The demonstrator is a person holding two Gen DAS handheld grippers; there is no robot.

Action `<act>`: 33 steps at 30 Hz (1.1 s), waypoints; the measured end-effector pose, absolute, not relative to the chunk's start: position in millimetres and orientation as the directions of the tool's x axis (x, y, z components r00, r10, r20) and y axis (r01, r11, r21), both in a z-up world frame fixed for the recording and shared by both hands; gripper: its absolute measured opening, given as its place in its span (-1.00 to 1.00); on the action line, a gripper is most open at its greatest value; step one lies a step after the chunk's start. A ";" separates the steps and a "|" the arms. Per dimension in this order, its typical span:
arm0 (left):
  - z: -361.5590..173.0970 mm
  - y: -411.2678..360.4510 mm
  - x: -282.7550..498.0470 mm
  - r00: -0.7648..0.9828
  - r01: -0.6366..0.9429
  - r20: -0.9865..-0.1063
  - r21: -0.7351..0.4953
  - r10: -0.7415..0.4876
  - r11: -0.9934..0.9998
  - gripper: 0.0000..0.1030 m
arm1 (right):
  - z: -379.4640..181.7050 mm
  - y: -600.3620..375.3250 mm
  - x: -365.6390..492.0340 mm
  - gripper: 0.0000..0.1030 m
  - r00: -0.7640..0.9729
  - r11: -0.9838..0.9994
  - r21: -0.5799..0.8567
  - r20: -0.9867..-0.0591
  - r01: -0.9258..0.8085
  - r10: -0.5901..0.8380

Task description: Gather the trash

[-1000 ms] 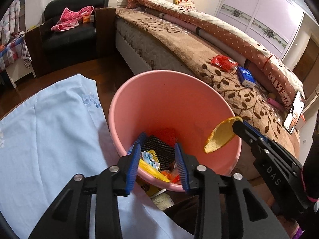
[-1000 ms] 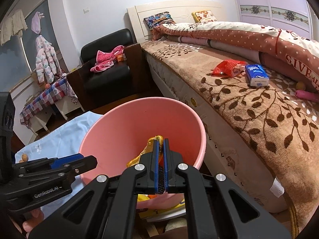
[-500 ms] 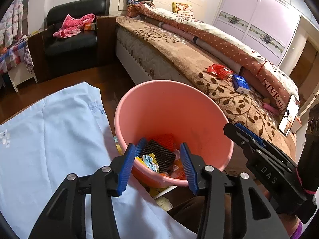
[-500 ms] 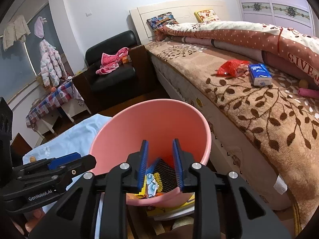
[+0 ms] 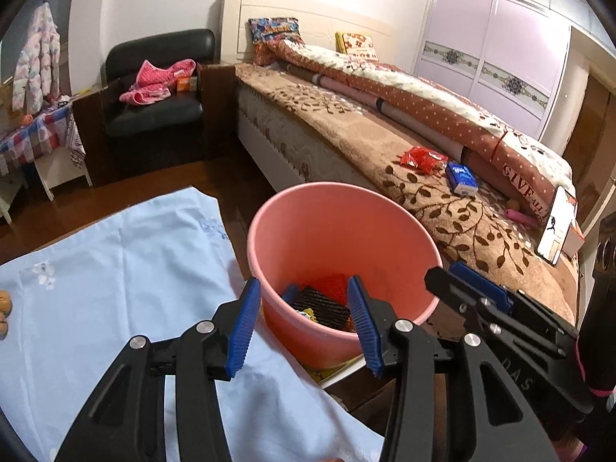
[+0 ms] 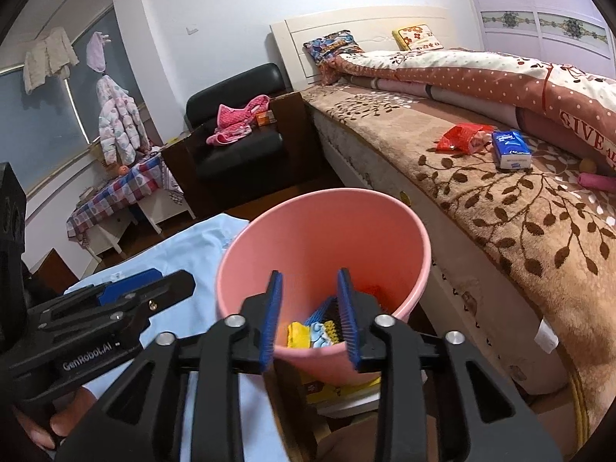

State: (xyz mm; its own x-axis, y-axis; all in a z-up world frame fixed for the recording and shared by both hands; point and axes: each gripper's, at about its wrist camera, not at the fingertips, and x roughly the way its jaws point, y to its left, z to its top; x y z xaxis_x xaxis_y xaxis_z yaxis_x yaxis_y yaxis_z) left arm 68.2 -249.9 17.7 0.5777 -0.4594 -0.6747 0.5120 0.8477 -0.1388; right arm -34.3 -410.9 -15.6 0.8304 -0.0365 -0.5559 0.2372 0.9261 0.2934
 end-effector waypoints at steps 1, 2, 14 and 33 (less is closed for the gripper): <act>20.0 -246.6 65.6 0.584 0.508 -0.670 -0.138 -0.458 0.850 -0.10 | -14.7 -408.9 -36.5 -0.25 0.833 0.926 0.296 -0.553 0.233 -0.033; 21.9 -243.6 63.1 0.590 0.504 -0.665 -0.139 -0.458 0.852 -0.10 | -14.2 -407.5 -38.0 -0.25 0.834 0.926 0.297 -0.551 0.231 -0.031; 40.8 -213.1 28.8 0.674 0.468 -0.602 -0.099 -0.428 0.878 -0.10 | -2.4 -379.1 -61.3 0.20 0.848 0.940 0.271 -0.528 0.209 -0.037; 38.5 -180.1 5.8 0.703 0.432 -0.572 -0.129 -0.423 0.892 -0.10 | 3.0 -349.5 -80.1 0.52 0.854 0.951 0.209 -0.513 0.226 -0.090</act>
